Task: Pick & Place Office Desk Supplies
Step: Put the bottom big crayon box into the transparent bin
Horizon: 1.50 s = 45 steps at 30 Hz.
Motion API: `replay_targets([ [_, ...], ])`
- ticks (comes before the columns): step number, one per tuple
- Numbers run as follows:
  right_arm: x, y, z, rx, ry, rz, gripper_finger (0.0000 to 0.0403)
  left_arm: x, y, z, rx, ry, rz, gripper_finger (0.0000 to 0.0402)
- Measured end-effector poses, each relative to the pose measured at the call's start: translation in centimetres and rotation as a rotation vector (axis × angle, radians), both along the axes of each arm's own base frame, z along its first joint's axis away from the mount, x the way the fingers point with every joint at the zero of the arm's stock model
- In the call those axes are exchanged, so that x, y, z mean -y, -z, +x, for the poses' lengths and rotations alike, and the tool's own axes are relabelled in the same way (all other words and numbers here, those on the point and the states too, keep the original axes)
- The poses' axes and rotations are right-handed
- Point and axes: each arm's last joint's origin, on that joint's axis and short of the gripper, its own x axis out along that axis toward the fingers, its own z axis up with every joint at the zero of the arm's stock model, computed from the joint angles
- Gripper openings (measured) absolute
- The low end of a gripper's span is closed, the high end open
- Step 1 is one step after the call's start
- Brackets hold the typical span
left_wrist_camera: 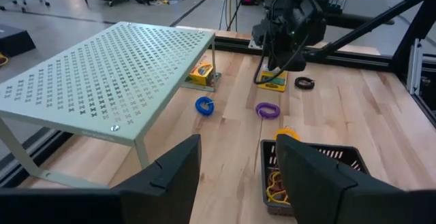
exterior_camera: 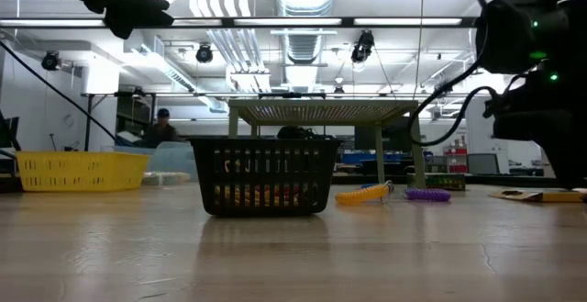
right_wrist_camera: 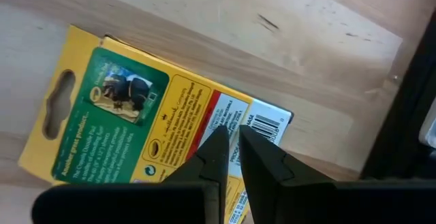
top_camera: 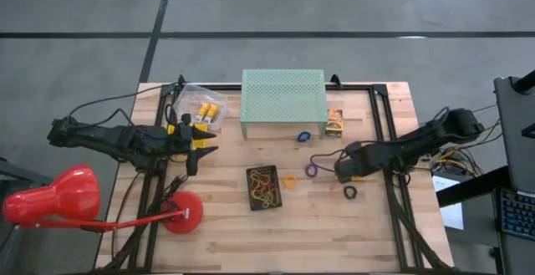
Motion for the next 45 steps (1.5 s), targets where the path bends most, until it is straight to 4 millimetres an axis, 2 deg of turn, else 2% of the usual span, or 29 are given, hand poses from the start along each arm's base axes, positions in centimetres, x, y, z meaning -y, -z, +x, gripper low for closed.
replay_targets([
  [5,-0.1,0.3,0.4,0.019,-0.024,0.003,0.0031,0.0,0.0,0.0,0.000,-0.002,-0.004,0.0193],
  [19,-1.1,0.8,3.6,0.290,-0.106,0.063,0.0031,0.0,0.1,0.0,-0.001,-0.010,-0.026,0.0193],
  [31,-4.2,2.2,5.1,0.407,-0.161,0.125,0.0031,0.0,0.1,0.0,-0.005,-0.010,-0.026,0.0194],
  [39,-7.3,1.4,5.0,0.413,-0.200,0.215,0.0031,0.0,0.1,0.0,-0.007,-0.010,-0.025,0.0194],
  [45,-9.8,1.7,6.2,0.396,-0.223,0.235,0.0031,0.0,0.3,-0.1,-0.026,-0.010,-0.022,0.0194],
])
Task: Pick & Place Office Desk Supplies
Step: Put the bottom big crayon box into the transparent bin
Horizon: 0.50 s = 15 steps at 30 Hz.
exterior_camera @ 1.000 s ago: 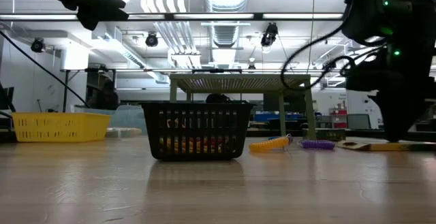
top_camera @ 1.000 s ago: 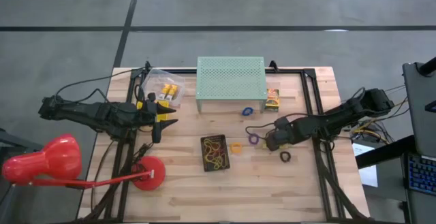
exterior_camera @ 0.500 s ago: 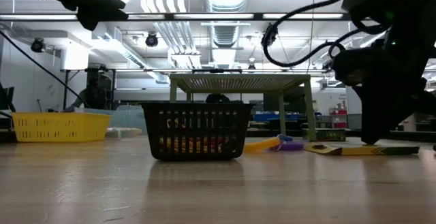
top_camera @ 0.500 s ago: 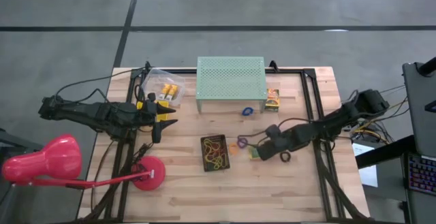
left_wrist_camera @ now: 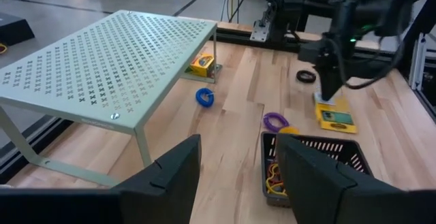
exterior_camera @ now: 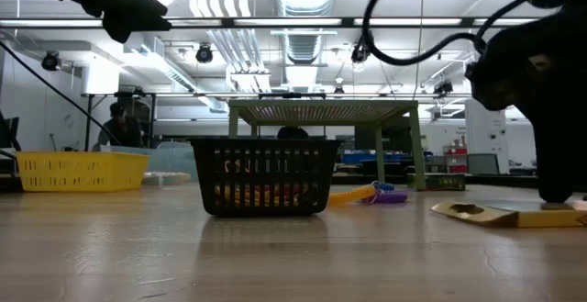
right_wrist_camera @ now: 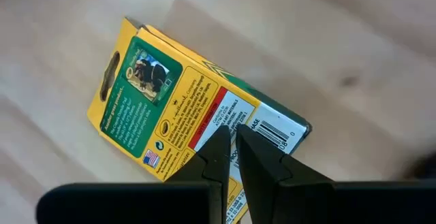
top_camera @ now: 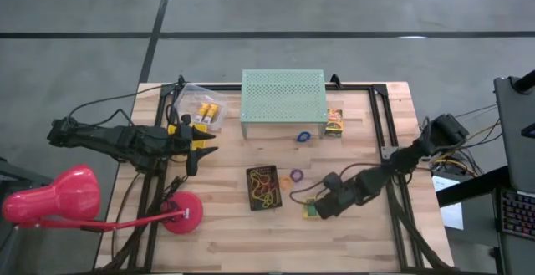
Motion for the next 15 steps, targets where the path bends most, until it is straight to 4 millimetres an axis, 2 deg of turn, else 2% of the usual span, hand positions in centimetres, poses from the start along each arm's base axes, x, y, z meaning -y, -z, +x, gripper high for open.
replay_targets([
  [6,-2.1,0.8,2.2,-0.008,-0.030,-0.020,0.0031,0.0,0.0,0.0,-0.002,-0.002,-0.006,0.0194],
  [15,-5.7,-0.7,6.7,0.074,-0.204,-0.015,0.0031,0.0,0.0,0.0,-0.002,-0.002,-0.006,0.0193],
])
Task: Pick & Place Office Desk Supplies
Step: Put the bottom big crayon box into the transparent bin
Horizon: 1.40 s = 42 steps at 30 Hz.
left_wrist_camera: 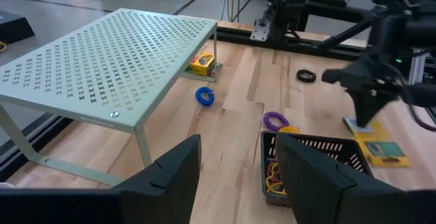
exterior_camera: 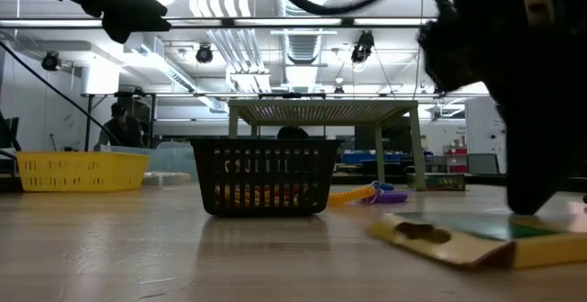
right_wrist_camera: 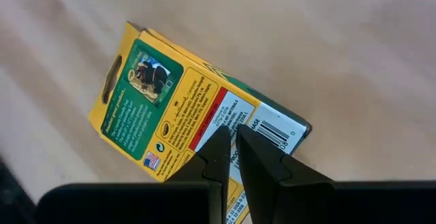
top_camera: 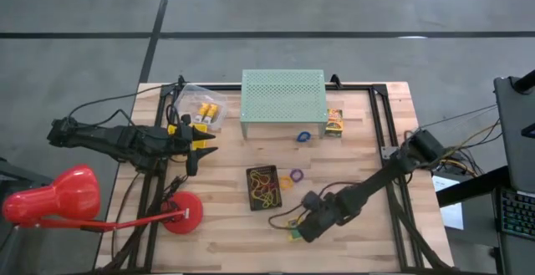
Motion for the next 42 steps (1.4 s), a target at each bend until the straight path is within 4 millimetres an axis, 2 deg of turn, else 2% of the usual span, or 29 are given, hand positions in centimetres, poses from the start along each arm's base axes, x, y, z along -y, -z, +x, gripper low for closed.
replay_targets([
  [7,-1.9,1.6,4.0,0.021,-0.089,-0.027,0.0031,0.0,0.0,0.0,0.000,-0.001,0.000,0.0193],
  [11,-2.2,2.2,6.7,0.025,-0.143,0.006,0.0031,0.0,0.0,0.0,0.000,0.000,0.000,0.0194],
  [15,-1.8,1.5,9.2,0.078,-0.233,-0.016,0.0031,0.0,0.0,0.0,0.000,0.000,0.000,0.0193],
  [19,-0.8,0.2,11.0,0.159,-0.246,-0.112,0.0031,0.0,0.0,0.0,0.000,0.000,0.000,0.0194],
  [23,0.6,-0.2,12.4,0.210,-0.232,-0.158,0.0031,0.0,0.0,0.0,0.000,0.000,0.000,0.0193],
  [28,1.8,0.1,13.1,0.222,-0.198,-0.178,0.0031,0.0,0.2,-0.1,-0.023,0.000,0.004,0.0193],
  [38,1.2,2.1,15.9,0.409,-0.311,-0.016,0.0031,0.0,0.2,-0.1,-0.018,-0.009,-0.019,0.0194],
  [42,1.0,2.4,16.9,0.440,-0.356,-0.028,0.0031,0.0,0.2,-0.1,-0.020,-0.010,-0.020,0.0193],
])
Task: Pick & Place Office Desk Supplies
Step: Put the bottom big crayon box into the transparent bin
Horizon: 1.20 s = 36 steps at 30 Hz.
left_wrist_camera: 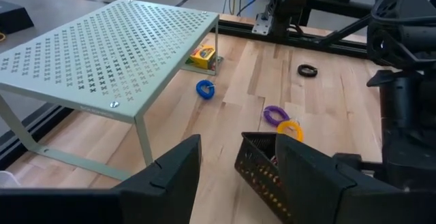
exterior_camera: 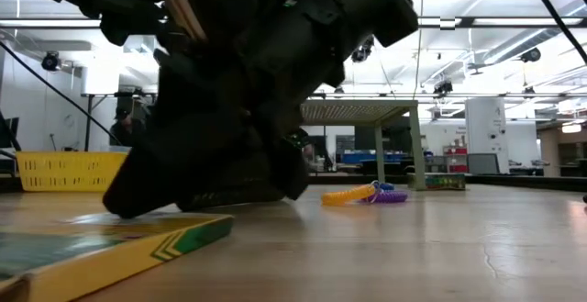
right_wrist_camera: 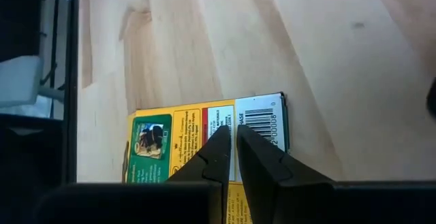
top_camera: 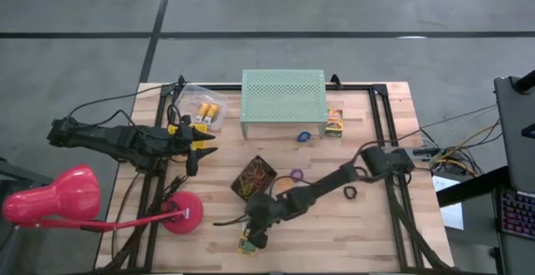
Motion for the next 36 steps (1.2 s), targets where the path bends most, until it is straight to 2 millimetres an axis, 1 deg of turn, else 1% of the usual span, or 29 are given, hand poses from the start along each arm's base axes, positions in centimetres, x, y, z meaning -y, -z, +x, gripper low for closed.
replay_targets([
  [3,0.2,-0.2,0.4,0.013,-0.017,-0.014,0.0031,0.0,0.0,0.0,0.000,0.000,0.000,0.0194],
  [8,0.4,-1.0,0.4,0.019,-0.036,-0.043,0.0031,0.0,0.0,0.0,-0.001,0.000,0.000,0.0193],
  [13,0.6,-2.5,-0.1,-0.025,-0.029,-0.062,0.0031,0.0,0.0,0.0,-0.002,0.000,-0.002,0.0193],
  [18,0.4,-3.4,0.0,-0.050,-0.027,-0.137,0.0031,0.0,0.1,0.0,-0.006,-0.001,-0.001,0.0194],
  [23,0.6,-6.3,0.2,-0.052,-0.006,-0.271,0.0031,0.0,0.1,0.0,-0.006,0.000,-0.001,0.0193],
  [25,0.9,-7.1,0.1,-0.061,0.021,-0.353,0.0031,0.0,0.1,0.0,-0.006,0.000,-0.001,0.0193],
  [27,1.0,-7.8,0.3,-0.027,0.042,-0.417,0.0031,0.0,0.1,0.0,-0.007,0.000,0.000,0.0194],
  [30,1.7,-9.1,1.2,0.033,0.030,-0.449,0.0031,0.0,0.1,0.0,-0.005,0.000,0.000,0.0193],
  [33,2.9,-10.3,2.3,0.099,0.047,-0.454,0.0031,0.0,0.1,0.0,-0.005,0.000,0.000,0.0193],
  [36,4.3,-9.7,3.3,0.134,0.043,-0.452,0.0031,0.0,0.1,0.0,-0.005,0.000,0.001,0.0193],
])
